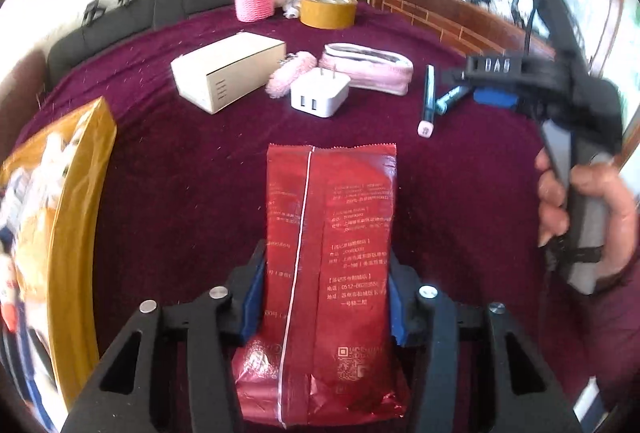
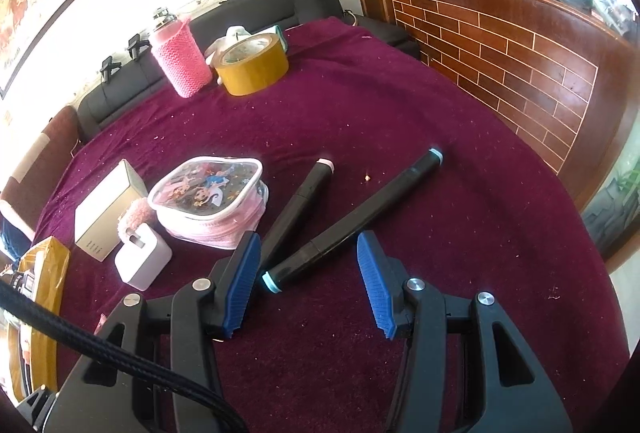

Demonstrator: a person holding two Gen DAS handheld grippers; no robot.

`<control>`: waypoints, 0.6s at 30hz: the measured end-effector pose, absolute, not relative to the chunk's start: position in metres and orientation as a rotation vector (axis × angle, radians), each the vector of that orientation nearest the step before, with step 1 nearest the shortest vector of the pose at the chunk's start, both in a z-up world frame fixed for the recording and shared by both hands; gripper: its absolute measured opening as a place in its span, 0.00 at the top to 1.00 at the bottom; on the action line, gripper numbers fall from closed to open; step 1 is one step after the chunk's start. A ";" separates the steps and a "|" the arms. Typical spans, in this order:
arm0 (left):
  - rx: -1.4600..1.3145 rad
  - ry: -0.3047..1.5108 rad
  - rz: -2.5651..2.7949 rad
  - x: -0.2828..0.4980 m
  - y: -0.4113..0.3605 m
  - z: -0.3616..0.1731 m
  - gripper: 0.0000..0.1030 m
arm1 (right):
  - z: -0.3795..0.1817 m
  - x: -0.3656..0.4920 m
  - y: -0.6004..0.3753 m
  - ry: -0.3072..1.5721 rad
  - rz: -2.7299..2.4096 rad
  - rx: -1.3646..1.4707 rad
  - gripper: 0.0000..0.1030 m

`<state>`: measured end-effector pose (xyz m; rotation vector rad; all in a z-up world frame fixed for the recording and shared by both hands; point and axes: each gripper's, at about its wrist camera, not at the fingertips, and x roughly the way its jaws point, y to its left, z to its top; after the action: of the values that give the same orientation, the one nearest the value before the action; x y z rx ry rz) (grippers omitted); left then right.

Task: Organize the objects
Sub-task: 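Carry the red packet toward the tray with the left tool while the right tool moves to the white charger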

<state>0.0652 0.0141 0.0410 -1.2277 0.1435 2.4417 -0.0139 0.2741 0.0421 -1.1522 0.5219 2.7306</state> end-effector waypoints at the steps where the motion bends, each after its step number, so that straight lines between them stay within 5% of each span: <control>1: -1.234 0.099 2.436 0.067 0.009 0.042 0.59 | 0.041 -0.014 0.274 0.521 2.725 -1.156 0.53; 18: -1.181 -0.095 2.516 0.067 -0.016 0.077 0.59 | 0.033 -0.017 0.274 0.468 2.672 -1.162 0.53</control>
<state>0.0670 -0.0164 0.0769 -1.1808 -0.0955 2.5155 -0.0167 0.2743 0.0332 -1.1615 0.4682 2.6718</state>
